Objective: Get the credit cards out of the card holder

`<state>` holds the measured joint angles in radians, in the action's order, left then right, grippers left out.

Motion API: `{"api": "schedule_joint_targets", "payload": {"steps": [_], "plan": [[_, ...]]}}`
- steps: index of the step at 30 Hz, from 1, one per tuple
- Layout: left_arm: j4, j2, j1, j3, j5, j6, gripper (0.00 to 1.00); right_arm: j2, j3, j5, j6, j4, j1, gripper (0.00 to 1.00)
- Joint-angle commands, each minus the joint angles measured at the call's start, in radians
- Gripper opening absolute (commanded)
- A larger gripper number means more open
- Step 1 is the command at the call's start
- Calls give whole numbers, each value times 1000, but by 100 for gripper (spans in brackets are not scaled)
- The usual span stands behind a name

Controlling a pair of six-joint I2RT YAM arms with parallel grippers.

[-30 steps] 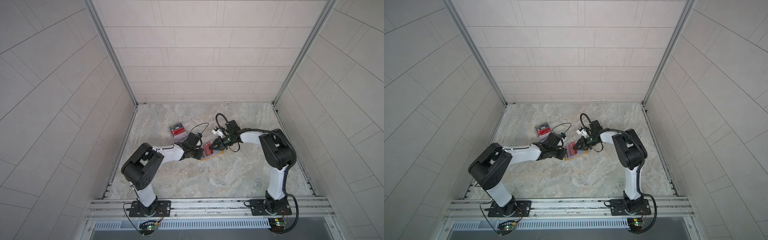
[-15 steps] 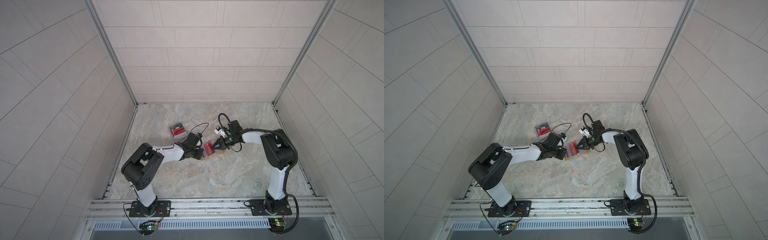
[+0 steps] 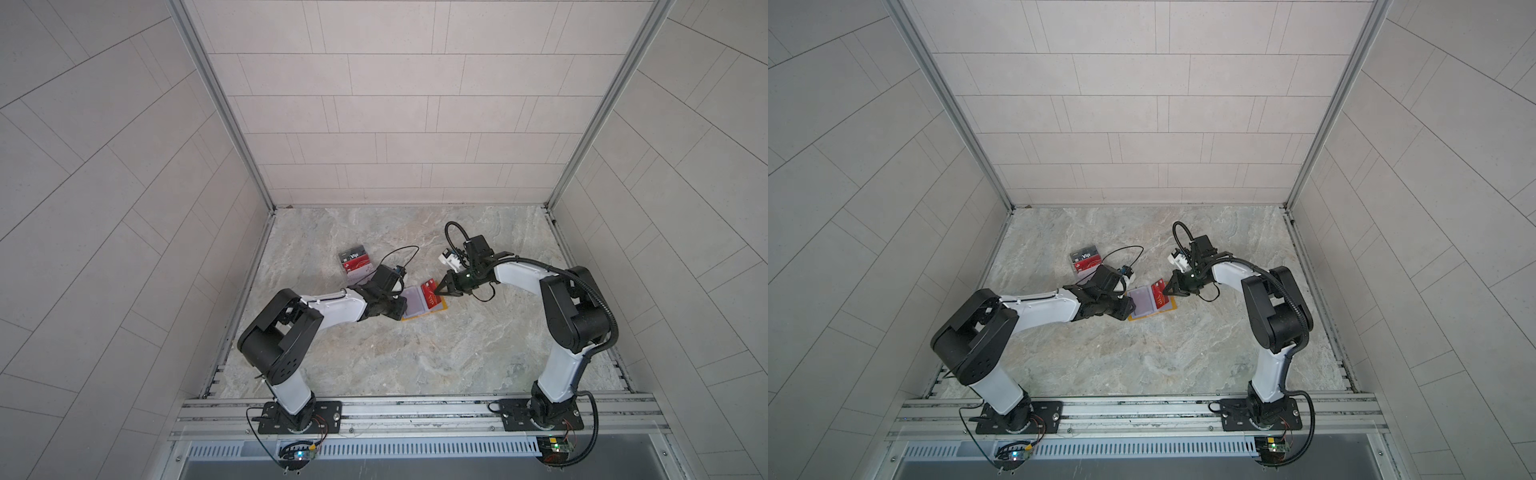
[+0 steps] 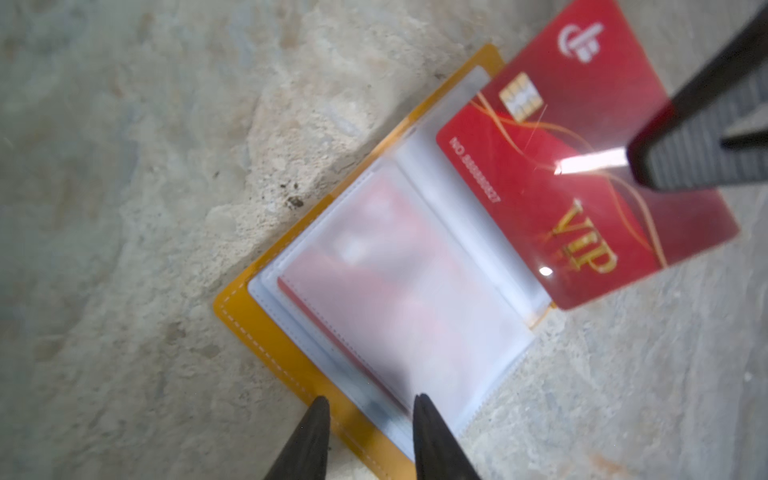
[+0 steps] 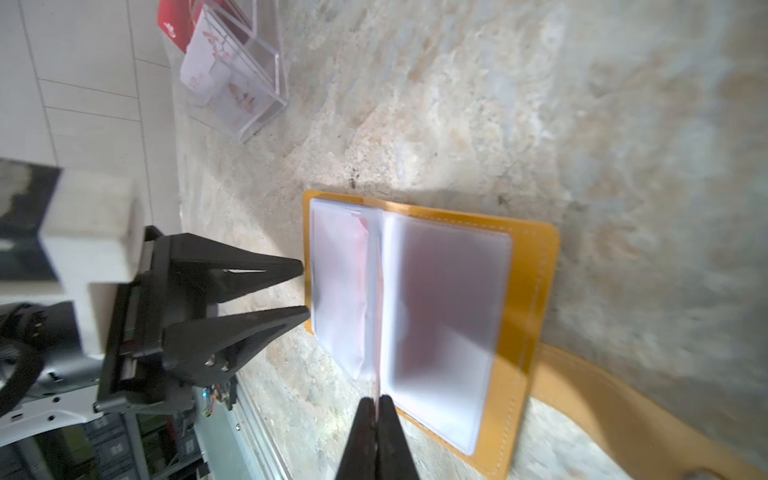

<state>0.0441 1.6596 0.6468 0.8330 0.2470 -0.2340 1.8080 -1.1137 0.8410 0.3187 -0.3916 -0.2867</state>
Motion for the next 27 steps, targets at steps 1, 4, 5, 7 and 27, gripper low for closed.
{"api": "schedule_joint_targets", "payload": {"steps": [1, 4, 5, 7, 27], "plan": [[38, -76, 6, 1, 5, 30, 52, -72, -23, -111, -59, -66, 3, 0], [58, -129, 5, 2, 2, 49, 58, -103, -37, -132, -85, -104, 3, 0], [70, -146, 5, 8, 1, 56, 60, -111, -43, -125, -97, -115, 4, 0], [96, -178, 5, 21, 15, 73, 65, -128, -42, -83, -120, -118, 3, 0], [233, -348, -136, 121, 561, 173, 67, -289, 56, 339, -280, -30, -105, 0]]}}
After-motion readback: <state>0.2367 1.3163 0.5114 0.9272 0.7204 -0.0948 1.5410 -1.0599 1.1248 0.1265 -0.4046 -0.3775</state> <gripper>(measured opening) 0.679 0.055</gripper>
